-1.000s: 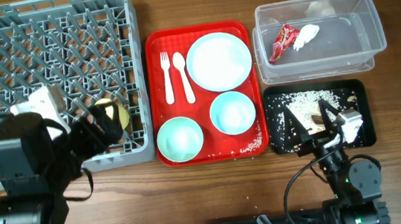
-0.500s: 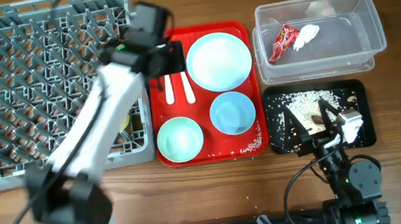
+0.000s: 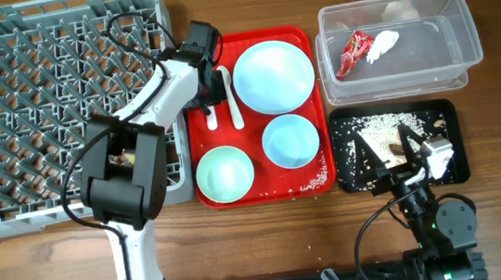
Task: Sort waste into correct bins and load items into the dishwasher rack
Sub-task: 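Grasp the white fork with the left gripper and move it to the rack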
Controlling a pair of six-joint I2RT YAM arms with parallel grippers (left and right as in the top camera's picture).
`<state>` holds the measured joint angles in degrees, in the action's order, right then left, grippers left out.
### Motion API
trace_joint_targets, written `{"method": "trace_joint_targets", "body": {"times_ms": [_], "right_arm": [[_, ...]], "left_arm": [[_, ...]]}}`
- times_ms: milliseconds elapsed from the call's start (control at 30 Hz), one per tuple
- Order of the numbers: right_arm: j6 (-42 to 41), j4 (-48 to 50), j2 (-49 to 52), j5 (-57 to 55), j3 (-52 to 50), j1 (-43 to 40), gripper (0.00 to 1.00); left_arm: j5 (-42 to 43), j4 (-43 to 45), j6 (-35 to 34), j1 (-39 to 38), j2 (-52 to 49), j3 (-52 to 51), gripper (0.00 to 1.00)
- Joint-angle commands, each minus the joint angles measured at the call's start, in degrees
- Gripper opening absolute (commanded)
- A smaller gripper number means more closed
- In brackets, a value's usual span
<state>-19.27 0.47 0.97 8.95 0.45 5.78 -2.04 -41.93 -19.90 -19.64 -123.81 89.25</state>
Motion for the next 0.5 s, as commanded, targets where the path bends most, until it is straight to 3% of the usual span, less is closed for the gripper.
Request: {"method": "trace_joint_targets", "body": {"times_ms": [0, 133, 467], "right_arm": [[-0.39, 0.31, -0.7, -0.13, -0.15, -0.28, 1.0], [-0.39, 0.31, -0.7, -0.13, -0.15, -0.28, 1.0], [-0.39, 0.31, -0.7, -0.13, -0.15, -0.28, 1.0]], "left_arm": [[5.25, -0.02, -0.04, 0.0, -1.92, 0.42, 0.14], [5.27, -0.94, -0.09, 0.52, -0.04, 0.46, 0.05], [2.99, -6.51, 0.2, 4.0, 16.87, 0.46, 0.04]]}}
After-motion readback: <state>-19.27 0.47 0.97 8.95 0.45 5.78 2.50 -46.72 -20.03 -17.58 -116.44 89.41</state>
